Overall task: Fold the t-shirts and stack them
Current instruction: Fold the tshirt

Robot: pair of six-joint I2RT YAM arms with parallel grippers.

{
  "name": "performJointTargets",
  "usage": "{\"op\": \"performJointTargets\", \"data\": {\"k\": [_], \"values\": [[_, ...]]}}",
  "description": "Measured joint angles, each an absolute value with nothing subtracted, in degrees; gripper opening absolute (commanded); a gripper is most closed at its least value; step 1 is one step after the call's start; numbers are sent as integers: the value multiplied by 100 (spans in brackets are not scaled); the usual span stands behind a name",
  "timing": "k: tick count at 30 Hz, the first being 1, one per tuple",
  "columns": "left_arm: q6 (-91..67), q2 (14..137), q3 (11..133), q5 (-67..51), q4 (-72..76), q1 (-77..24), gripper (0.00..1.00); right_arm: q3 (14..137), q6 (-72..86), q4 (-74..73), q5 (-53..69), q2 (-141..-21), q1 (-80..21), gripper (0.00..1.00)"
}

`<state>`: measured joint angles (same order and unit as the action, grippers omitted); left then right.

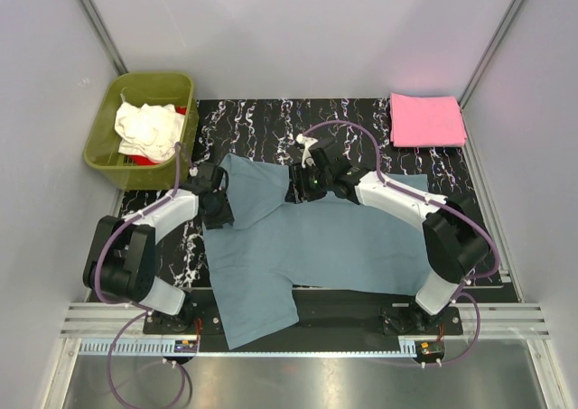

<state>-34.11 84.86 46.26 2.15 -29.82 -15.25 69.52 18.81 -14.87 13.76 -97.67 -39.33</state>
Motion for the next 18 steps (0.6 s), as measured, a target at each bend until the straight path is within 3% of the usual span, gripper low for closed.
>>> {"op": "performJointTargets", "data": {"k": [5, 13, 18], "values": [[-3439, 8571, 4624, 213, -2967, -1525, 20, 6952, 1881, -1487, 1304, -9767, -3933, 54], [-3450, 8562, 4648, 224, -3039, -1527, 24, 6943, 1857, -1468, 1321, -9767, -3933, 55], [-3538, 8541, 4866, 89, -3024, -1527, 0, 6919, 1747, -1332, 1452, -9769, -3951, 55]]}}
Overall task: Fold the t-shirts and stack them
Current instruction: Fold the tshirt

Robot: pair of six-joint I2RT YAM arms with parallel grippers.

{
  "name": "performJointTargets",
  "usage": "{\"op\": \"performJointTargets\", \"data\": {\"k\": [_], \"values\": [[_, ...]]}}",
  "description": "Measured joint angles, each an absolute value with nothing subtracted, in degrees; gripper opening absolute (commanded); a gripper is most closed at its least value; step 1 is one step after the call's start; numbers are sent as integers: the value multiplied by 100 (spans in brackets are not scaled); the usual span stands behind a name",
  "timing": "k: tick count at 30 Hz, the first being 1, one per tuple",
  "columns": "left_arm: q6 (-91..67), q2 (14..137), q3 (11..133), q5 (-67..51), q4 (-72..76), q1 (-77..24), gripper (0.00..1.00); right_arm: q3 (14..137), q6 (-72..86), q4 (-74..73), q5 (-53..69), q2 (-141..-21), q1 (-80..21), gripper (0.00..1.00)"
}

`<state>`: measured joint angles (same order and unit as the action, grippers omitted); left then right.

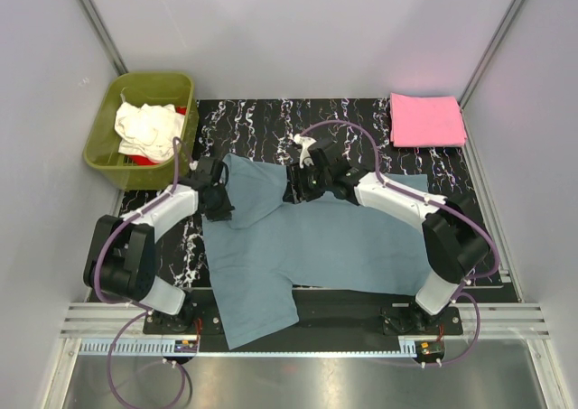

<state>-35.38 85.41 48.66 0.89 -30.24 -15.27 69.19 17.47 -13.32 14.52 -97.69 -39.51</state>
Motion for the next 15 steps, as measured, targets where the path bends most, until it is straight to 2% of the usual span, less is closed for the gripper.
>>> {"op": "performJointTargets", "data": {"k": [7, 15], "values": [[-3653, 8711, 5496, -340, -2978, -1514, 0, 6910, 1363, -917, 1457, -9856, -4309, 55], [-4095, 9452, 6495, -1087, -2714, -1168, 0, 6897, 1068, -495, 1452, -10280, -4624, 52]]}}
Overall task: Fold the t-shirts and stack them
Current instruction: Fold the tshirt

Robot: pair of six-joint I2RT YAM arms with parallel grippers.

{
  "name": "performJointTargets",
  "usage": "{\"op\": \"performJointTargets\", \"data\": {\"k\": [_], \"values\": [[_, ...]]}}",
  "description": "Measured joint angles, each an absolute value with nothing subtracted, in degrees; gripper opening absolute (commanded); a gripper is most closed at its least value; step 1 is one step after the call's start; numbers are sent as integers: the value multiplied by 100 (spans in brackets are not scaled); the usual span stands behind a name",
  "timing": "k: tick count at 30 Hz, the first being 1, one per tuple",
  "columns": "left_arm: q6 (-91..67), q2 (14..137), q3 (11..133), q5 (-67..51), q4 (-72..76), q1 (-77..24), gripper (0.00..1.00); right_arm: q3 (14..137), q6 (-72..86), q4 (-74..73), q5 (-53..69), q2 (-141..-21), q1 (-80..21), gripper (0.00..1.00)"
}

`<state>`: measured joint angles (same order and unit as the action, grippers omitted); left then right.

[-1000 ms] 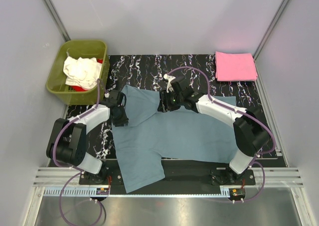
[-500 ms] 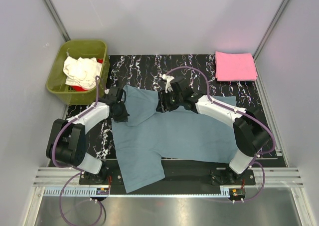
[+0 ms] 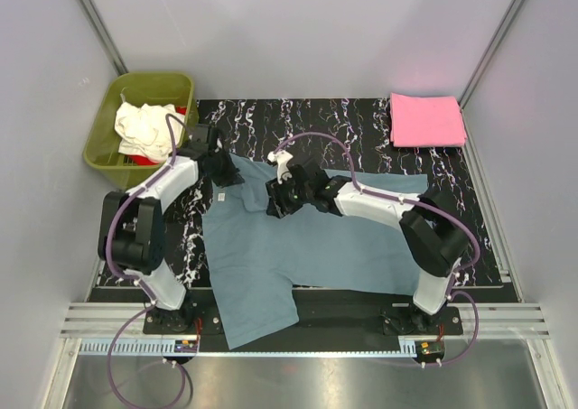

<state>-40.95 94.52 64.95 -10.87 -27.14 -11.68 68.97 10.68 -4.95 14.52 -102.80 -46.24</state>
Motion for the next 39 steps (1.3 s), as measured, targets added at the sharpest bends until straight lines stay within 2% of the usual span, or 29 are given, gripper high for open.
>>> {"op": "performJointTargets", "data": {"k": [12, 28, 39], "values": [[-4644, 10628, 7408, -1957, -2279, -858, 0, 7172, 993, -416, 788, -10809, -4803, 51], [-4764, 11467, 8558, -1999, -2213, -644, 0, 8060, 425, -591, 362, -11478, -4836, 50], [-4700, 11743, 8691, -1975, -2217, -639, 0, 8851, 287, -910, -40, -12208, -4842, 49]]}}
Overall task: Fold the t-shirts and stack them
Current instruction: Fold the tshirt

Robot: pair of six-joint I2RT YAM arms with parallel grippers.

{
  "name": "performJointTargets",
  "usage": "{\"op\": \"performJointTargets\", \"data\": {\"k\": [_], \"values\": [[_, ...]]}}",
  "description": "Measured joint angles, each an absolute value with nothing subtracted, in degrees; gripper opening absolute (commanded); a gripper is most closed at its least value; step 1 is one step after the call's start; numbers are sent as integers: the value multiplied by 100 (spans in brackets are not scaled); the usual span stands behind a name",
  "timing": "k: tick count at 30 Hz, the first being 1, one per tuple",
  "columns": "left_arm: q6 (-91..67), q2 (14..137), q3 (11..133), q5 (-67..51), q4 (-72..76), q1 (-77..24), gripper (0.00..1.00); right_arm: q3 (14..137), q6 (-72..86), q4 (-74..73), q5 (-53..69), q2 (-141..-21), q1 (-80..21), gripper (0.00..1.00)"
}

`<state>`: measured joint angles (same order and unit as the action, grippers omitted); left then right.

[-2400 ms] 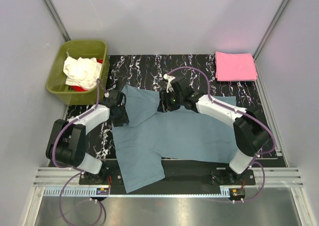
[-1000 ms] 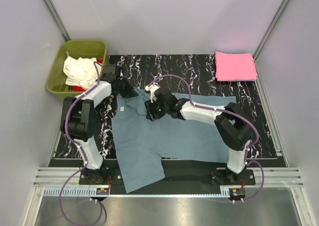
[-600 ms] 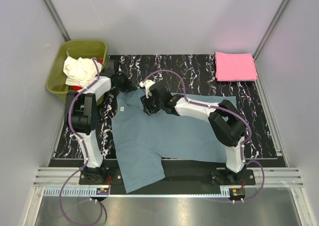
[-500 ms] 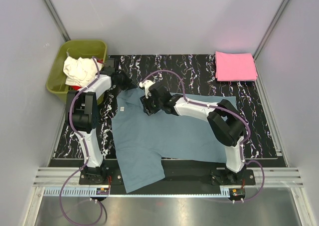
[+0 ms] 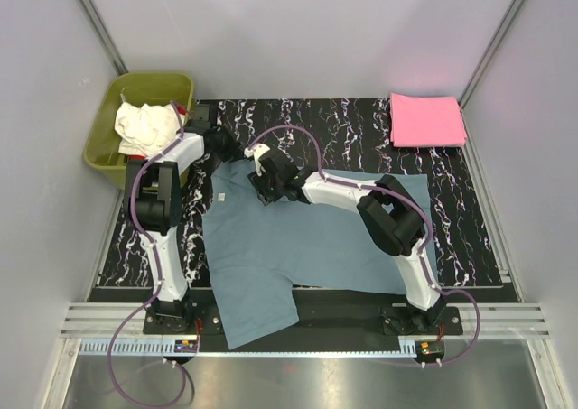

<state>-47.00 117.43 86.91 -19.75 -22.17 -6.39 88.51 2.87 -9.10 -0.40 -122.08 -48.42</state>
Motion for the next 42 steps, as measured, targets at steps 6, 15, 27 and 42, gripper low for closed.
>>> {"op": "performJointTargets", "data": {"k": [6, 15, 27, 42], "values": [[-4678, 11795, 8737, -1946, -2187, -639, 0, 8949, 340, -969, -187, -12374, -4842, 49], [-4676, 11869, 8744, -1929, -2104, -639, 0, 8969, 451, -969, -285, -12464, -4864, 43], [-4630, 12097, 8921, -1839, -2112, -639, 0, 8976, 572, -884, -1013, -12464, -5109, 50], [-4606, 12213, 9192, -1815, -2112, -639, 0, 8976, 502, -709, -1382, -12464, -5223, 44]]}}
